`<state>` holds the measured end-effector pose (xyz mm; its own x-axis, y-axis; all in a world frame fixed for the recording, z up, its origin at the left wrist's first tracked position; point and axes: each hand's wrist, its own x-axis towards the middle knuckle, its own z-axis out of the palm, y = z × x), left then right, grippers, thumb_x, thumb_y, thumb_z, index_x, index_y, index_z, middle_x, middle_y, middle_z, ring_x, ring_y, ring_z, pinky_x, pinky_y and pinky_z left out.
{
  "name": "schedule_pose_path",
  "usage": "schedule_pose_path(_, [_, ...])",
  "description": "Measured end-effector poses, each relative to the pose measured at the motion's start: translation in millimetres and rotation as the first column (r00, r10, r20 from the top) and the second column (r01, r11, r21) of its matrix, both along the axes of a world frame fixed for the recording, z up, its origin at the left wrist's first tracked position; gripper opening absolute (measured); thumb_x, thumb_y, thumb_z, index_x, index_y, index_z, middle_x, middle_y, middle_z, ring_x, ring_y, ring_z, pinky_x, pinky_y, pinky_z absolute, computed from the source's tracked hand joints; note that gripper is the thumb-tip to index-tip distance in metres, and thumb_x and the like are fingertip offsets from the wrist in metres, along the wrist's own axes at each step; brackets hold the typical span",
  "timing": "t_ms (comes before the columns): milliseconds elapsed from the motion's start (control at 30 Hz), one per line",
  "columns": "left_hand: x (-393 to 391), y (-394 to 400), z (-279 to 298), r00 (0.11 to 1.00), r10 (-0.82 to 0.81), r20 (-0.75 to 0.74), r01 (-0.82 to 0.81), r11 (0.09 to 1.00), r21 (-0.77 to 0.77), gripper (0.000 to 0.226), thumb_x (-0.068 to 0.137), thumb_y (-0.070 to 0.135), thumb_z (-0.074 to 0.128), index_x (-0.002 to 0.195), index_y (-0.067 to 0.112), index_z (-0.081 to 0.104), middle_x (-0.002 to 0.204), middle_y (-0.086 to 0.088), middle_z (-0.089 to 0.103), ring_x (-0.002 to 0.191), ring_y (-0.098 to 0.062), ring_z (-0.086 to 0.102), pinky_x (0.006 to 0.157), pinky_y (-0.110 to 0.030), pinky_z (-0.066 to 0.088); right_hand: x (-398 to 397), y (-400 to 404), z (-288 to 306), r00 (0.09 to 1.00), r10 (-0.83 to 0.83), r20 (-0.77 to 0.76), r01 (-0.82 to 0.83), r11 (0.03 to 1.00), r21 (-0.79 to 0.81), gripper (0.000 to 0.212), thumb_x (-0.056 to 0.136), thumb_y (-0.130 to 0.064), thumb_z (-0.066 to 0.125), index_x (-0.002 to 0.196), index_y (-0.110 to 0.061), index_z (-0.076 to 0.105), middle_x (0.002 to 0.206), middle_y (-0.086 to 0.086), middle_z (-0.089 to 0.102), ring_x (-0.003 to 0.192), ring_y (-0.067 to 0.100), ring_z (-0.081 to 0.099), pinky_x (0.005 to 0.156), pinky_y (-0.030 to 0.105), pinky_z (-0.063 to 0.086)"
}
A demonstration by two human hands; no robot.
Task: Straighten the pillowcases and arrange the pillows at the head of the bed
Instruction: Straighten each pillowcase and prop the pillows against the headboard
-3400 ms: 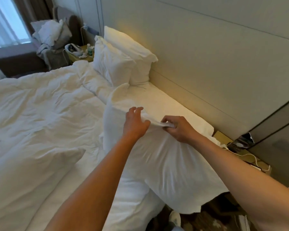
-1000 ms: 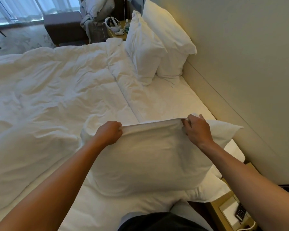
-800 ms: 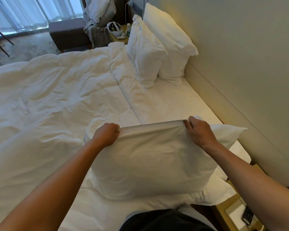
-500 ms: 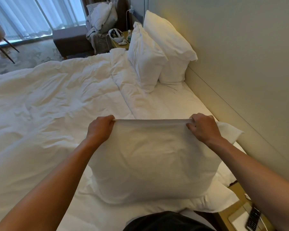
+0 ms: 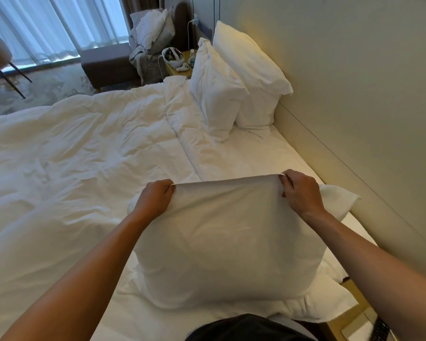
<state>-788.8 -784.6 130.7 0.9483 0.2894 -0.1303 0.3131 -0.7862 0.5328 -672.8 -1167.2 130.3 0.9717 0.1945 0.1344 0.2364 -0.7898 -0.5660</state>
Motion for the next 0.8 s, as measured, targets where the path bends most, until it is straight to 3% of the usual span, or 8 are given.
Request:
schedule_pose_path(267, [18,16,40,0.994,0.016,0.108,-0.021,0.999,0.039,0.036,0.103,0.028,0.051,0.068,0.035,0.055,0.068,0.006,0.058,0.070,-0.021,0.057,0.060,-0.032,0.040,3,13,33,0.991,-0.066,0.119,0.064,0.998,0.014,0.031,0.107,-0.029,0.053,0.087,-0.013,0.071,0.076,0.004,0.072,0.071,0.028,0.065,0.069,0.041,0.054])
schedule_pose_path(567, [50,8,92,0.941,-0.010,0.339,-0.007,0.999,0.048,0.026,0.104,0.031,0.048,0.090,0.025,0.070,0.081,-0.001,0.069,0.078,-0.022,0.062,0.072,-0.041,0.054,21,6,100,0.948,-0.156,0.278,0.133,0.986,0.098,0.034,0.105,-0.031,0.055,0.078,-0.013,0.067,0.074,0.006,0.071,0.070,0.029,0.064,0.067,0.043,0.053])
schedule_pose_path(800, [76,-10,115,0.917,-0.053,0.395,0.026,0.997,0.072,0.028,0.104,0.031,0.049,0.095,0.017,0.072,0.090,-0.006,0.071,0.082,-0.026,0.064,0.077,-0.047,0.058,26,-14,128,0.915,-0.227,0.333,0.195,0.973,0.126,0.032,0.107,-0.032,0.055,0.090,-0.014,0.074,0.082,0.007,0.075,0.074,0.027,0.067,0.068,0.030,0.045])
